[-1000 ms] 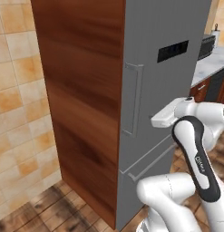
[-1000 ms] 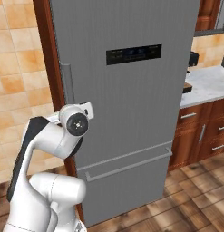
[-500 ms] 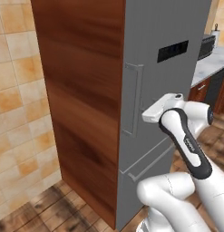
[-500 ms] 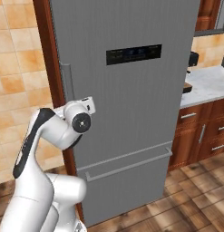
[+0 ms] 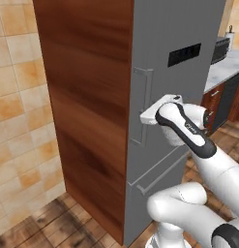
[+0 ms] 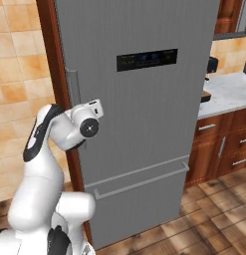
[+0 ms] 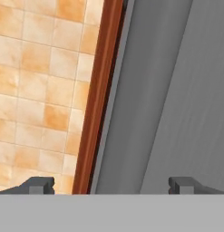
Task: Gather the corn and squash from the fridge and place them on a tray on the dining counter. Then gather the chicken drumstick and steak from the fridge and place them on the other tray.
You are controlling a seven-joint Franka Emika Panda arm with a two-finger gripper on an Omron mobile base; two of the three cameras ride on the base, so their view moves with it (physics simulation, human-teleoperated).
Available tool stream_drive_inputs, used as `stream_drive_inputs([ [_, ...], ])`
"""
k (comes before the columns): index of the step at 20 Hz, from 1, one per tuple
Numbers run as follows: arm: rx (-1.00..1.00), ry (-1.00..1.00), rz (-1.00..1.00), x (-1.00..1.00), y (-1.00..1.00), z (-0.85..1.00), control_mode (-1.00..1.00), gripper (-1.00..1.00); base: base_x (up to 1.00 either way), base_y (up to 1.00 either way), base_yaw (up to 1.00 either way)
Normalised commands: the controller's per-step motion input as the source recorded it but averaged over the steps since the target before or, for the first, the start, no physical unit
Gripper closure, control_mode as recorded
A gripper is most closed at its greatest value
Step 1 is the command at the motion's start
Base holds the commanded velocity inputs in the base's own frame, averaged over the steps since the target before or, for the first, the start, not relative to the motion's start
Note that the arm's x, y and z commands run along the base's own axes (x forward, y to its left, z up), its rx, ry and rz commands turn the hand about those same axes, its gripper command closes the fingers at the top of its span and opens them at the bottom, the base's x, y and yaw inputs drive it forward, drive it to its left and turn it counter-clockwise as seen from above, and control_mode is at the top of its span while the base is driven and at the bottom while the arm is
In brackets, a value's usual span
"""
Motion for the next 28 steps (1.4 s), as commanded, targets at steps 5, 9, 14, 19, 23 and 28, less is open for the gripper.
stream_drive_inputs([
  [5,0.00,-0.02,0.00,0.47,0.35,0.00,-1.00,1.00,0.00,0.00,0.00],
  [9,0.00,0.03,-0.01,0.09,0.10,0.00,-1.00,1.00,0.00,0.00,0.00],
  [14,0.05,0.01,-0.15,-0.50,-0.48,0.00,-1.00,1.00,0.00,0.00,0.00],
  [19,0.11,0.06,-0.15,-0.93,-0.85,0.03,-1.00,1.00,0.00,0.00,0.00],
  [23,0.14,0.13,-0.09,-0.86,-1.00,0.22,-1.00,1.00,0.00,0.00,0.00],
  [28,0.12,0.18,-0.05,-0.66,-0.99,0.38,-1.00,-1.00,0.00,0.00,0.00],
])
